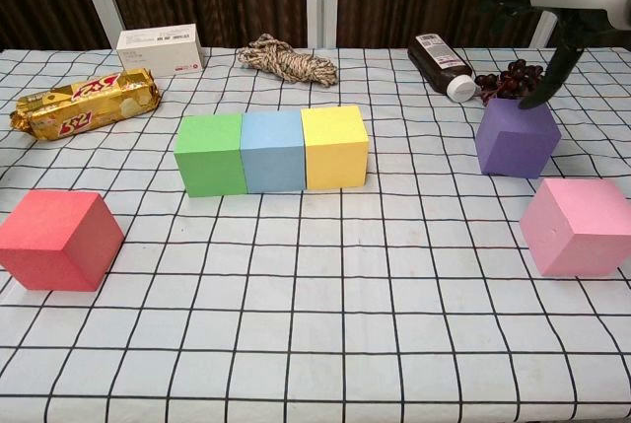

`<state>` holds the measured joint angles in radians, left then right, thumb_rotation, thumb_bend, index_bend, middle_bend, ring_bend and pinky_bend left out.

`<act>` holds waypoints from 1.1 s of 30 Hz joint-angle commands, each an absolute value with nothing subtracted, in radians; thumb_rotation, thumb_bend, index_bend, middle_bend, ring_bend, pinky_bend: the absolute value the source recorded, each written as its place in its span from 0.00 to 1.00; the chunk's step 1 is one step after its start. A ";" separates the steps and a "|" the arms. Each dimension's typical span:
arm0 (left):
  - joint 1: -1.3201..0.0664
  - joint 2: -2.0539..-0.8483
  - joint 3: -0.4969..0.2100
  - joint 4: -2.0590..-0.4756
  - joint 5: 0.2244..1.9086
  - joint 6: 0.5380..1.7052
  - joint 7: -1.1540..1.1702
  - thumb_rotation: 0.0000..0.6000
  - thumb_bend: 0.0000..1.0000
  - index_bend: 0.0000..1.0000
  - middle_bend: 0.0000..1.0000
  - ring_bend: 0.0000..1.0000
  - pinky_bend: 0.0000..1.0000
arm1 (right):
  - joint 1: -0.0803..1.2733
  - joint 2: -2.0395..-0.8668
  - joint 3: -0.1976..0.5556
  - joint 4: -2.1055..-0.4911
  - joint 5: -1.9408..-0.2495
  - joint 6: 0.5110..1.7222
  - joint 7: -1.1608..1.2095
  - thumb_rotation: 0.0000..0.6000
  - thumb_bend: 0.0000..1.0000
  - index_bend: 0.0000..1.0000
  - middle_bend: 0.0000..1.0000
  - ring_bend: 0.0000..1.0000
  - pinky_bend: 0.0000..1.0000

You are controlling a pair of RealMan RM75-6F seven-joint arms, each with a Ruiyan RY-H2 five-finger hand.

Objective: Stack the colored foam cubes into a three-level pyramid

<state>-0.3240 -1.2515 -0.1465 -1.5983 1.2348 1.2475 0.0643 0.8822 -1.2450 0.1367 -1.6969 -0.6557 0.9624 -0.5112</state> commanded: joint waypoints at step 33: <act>-0.317 -1.262 -0.131 -1.622 1.252 1.244 0.075 1.00 0.00 0.08 0.10 0.03 0.18 | 0.780 -0.916 -0.059 -2.068 -0.864 0.864 -0.546 1.00 0.00 0.00 0.14 0.00 0.00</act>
